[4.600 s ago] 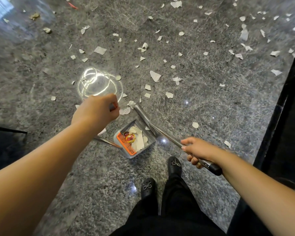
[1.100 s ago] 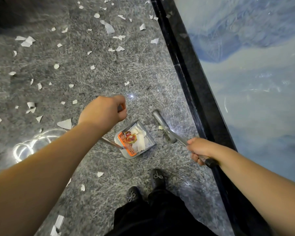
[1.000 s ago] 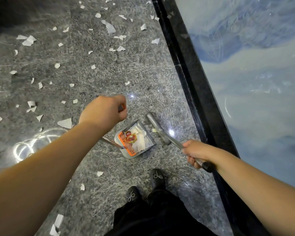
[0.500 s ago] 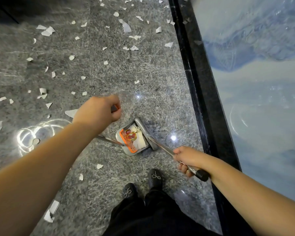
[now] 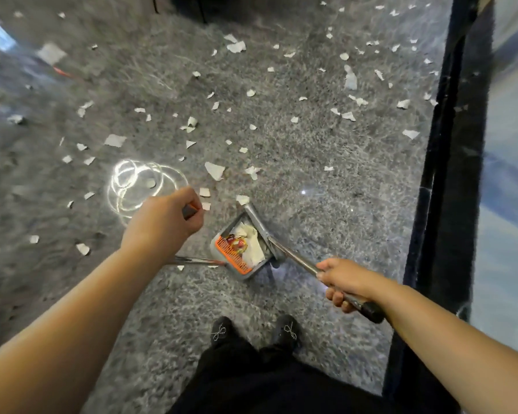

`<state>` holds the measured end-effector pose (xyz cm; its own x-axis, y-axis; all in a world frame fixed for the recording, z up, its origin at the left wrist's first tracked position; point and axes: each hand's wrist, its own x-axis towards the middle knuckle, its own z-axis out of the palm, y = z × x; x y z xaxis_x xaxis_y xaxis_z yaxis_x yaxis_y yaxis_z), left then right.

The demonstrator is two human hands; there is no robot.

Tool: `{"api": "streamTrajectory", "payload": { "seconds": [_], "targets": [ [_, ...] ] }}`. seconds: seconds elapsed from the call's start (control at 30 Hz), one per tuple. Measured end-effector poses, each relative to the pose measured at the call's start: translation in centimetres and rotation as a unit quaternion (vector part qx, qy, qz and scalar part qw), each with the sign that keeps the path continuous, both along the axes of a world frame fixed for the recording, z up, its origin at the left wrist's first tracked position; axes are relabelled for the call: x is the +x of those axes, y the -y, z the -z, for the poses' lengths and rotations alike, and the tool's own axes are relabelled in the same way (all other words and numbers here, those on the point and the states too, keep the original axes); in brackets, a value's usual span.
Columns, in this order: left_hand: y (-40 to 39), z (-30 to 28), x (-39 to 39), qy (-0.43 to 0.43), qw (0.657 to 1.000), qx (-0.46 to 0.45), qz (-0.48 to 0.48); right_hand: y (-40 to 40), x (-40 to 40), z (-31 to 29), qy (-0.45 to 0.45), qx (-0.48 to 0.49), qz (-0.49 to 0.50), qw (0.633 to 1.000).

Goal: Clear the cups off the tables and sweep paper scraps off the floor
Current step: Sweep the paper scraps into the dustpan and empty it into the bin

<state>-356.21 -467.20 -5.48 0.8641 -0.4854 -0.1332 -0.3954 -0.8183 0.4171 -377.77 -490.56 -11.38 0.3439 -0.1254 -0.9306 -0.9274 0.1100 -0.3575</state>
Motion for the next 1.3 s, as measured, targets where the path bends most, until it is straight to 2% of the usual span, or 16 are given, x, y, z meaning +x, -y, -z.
{"api": "streamTrajectory", "payload": {
  "seconds": [0.27, 0.53, 0.8, 1.0, 1.3],
  "targets": [
    [-11.6, -2.0, -0.1, 0.024, 0.99, -0.008, -0.14, -5.7, 7.3, -1.2, 0.015, 0.007, -0.104, 0.994],
    [-22.0, -2.4, 0.1, 0.033, 0.974, 0.013, -0.224, -11.4, 13.1, 0.1, 0.023, -0.004, -0.139, 0.99],
    [-30.4, -1.9, 0.6, 0.015, 0.966, 0.052, -0.252, -16.9, 16.5, 3.5, -0.009, -0.033, -0.119, 0.992],
    [-34.8, -1.0, 0.1, 0.014, 0.965, 0.059, -0.254, -21.6, 17.8, 6.3, -0.072, 0.005, -0.077, 0.994],
    [-38.3, -0.6, -0.2, 0.017, 0.956, 0.041, -0.289, -29.1, 21.7, 7.5, -0.053, 0.057, -0.099, 0.992]
  ]
}}
